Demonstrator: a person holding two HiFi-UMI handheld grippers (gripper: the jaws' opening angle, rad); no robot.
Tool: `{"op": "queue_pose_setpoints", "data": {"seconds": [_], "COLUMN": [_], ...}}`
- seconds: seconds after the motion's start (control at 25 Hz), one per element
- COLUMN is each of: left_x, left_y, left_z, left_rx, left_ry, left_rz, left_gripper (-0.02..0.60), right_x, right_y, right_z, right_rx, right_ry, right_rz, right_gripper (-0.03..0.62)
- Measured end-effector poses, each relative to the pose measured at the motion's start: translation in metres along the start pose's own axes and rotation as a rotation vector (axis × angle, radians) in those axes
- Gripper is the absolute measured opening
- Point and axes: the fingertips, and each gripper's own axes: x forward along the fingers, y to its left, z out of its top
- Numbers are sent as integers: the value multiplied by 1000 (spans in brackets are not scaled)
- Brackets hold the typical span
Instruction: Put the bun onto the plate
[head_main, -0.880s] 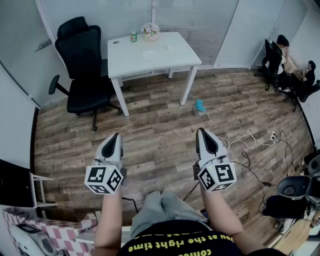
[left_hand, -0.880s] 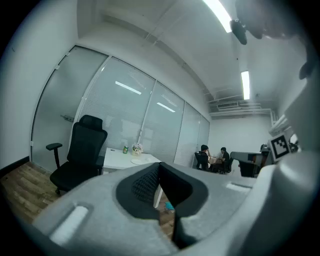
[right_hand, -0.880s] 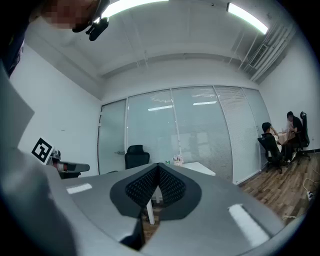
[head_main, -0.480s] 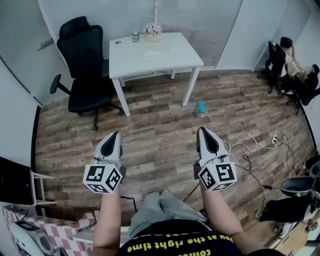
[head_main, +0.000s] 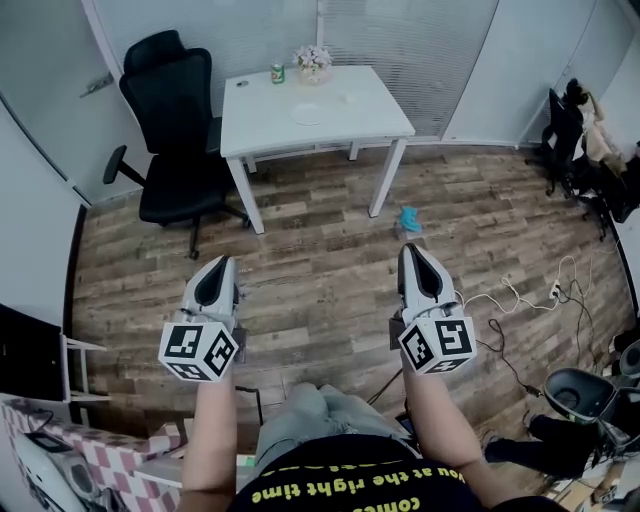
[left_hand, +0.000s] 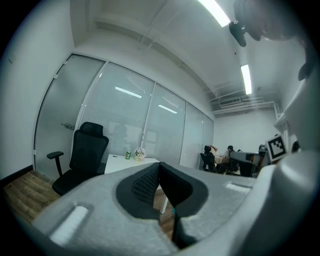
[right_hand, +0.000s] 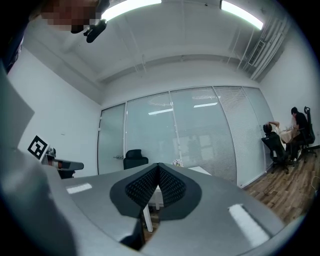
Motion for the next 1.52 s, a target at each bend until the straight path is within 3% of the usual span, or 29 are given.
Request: {"op": "queue_pose_setpoints", "data": {"seconds": [0.28,0.6,0.96,1.52], "left_x": [18,76,186,313], "left_y": [6,27,75,164], "left_z": [6,4,11,36], "left_rx": [-3,-18,-47,-43], "left_ry": [-17,-17,-12,7], "left_rz": [19,-9,-52,-80], "left_gripper": [0,0,1,0], "right_x": [16,62,164,321], "right_y": [-10,-29,-65,-76], "right_z": [0,-3,-4,-1], "right_rx": [7,-8,-31,-27], "right_ry": [1,6,16,3], "right_rz": [20,2,-53,-78], "right_gripper": [6,6,6,6]}}
